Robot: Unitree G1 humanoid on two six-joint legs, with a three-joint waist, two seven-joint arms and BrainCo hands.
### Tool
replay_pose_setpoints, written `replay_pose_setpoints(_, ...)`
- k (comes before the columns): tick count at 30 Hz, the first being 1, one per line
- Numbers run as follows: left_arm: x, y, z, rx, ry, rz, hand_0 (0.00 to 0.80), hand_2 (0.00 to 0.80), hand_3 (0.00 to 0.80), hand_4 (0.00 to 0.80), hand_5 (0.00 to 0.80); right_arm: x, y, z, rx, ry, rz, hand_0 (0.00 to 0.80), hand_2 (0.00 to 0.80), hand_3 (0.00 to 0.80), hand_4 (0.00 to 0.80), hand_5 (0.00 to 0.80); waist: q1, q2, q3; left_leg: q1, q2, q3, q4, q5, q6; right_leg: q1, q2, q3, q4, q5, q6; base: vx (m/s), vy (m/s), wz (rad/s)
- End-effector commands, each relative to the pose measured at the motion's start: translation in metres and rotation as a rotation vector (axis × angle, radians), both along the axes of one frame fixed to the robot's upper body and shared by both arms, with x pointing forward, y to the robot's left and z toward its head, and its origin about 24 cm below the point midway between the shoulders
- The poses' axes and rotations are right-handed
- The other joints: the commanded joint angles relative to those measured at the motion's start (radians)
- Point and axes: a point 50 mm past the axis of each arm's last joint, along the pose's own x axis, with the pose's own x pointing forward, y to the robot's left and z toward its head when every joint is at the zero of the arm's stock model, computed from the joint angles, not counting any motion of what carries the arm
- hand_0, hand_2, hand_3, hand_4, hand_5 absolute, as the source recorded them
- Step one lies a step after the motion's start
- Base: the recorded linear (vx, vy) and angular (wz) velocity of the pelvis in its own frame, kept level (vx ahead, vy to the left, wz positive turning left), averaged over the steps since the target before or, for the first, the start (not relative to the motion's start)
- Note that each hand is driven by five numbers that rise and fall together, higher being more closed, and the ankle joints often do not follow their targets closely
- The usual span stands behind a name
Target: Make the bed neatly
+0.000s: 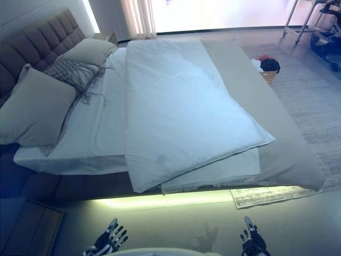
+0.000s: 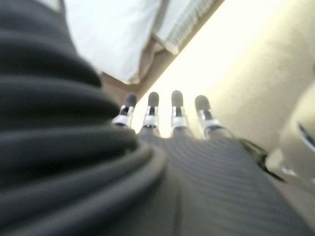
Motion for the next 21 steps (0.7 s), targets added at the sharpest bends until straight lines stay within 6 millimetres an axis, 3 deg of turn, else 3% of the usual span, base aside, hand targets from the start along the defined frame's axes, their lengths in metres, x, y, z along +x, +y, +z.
replay_pose_setpoints(1, -0.001, 0.016, 0.002, 0.048, 0.058, 0.012, 0.0, 0.0, 0.0, 0.0, 0.0, 0.009, -0.009, 0.003, 0.001, -0.001, -0.061, 0.0, 0.0, 0.0, 0.0, 0.0, -0.021, -0.023, -0.01, -0.01, -0.061, -0.001, -0.003, -0.044, 0.049, 0.013, 0.014, 0.002, 0.013, -0.014, 0.021, 0.0, 0.0, 0.0)
replay_pose_setpoints(11, -0.011, 0.012, -0.002, 0.026, 0.145, -0.017, 0.0, 0.0, 0.0, 0.0, 0.0, -0.001, -0.011, 0.0, 0.048, 0.072, -0.108, 0.0, 0.0, 0.0, 0.0, 0.0, -0.012, -0.025, -0.002, -0.009, -0.062, -0.004, -0.003, -0.044, 0.052, 0.012, 0.013, -0.003, 0.013, -0.011, 0.022, 0.0, 0.0, 0.0)
replay_pose_setpoints(21, -0.016, -0.001, -0.006, 0.0, 0.184, -0.036, 0.0, 0.0, 0.0, 0.0, 0.0, 0.005, 0.011, -0.006, 0.098, 0.079, -0.04, 0.0, 0.0, 0.0, 0.0, 0.0, -0.015, -0.026, 0.003, 0.001, -0.063, 0.002, -0.003, -0.045, 0.056, 0.014, 0.013, 0.002, 0.019, -0.01, 0.022, 0.0, 0.0, 0.0)
